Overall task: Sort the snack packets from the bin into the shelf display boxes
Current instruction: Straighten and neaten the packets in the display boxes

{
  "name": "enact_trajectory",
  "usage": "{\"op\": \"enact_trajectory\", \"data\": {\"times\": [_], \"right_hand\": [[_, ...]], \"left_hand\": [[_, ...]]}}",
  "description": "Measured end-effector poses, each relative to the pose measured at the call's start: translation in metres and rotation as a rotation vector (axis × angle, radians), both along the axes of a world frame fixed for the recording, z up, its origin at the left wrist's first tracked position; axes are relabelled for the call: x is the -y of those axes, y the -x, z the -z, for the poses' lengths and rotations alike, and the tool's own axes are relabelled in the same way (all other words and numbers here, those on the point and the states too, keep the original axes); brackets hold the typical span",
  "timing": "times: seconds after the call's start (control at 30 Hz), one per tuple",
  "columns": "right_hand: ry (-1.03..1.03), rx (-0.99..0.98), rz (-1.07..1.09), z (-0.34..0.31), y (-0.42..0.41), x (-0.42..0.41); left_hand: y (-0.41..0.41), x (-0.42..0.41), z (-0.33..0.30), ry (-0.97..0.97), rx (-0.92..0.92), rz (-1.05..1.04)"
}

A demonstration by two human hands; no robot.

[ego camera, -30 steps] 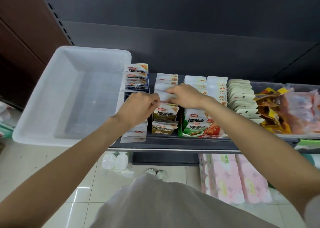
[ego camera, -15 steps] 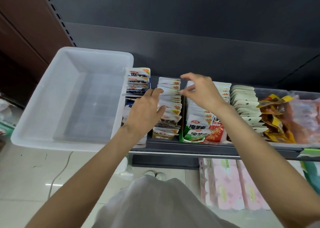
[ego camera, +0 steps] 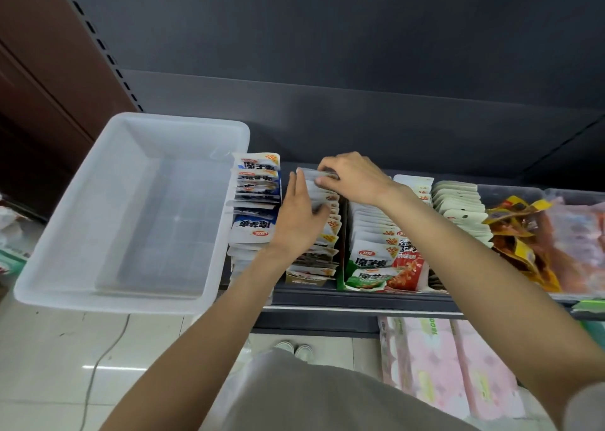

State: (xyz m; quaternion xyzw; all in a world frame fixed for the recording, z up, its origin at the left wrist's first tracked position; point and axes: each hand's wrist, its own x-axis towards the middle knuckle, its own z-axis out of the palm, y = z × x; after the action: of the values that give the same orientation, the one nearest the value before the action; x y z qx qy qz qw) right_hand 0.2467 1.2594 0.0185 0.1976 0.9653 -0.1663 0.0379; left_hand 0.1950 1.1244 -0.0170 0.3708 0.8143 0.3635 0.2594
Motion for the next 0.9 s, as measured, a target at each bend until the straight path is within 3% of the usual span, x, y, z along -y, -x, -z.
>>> {"op": "enact_trajectory", "data": {"times": [0.2,0.4,0.53,0.9], "right_hand": [[-0.262,0.1,-0.244,-0.001,0.01,-0.01],[-0.291,0.033,-0.323,0.004,0.014,-0.011],[-0.235,0.024,-0.295,0.004,0.015,-0.014],[-0.091,0.253,-0.356,0.002,0.023,-0.018]], "left_hand": [[0.003,0.004,0.007,-0.051,0.011,-0.013],[0.002,0.005,0.009,-0.067,0.014,-0.027],[0.002,0.007,0.009,-0.064,0.01,-0.009],[-0.002,0.009,0.009,-0.069,0.0,0.002]]}}
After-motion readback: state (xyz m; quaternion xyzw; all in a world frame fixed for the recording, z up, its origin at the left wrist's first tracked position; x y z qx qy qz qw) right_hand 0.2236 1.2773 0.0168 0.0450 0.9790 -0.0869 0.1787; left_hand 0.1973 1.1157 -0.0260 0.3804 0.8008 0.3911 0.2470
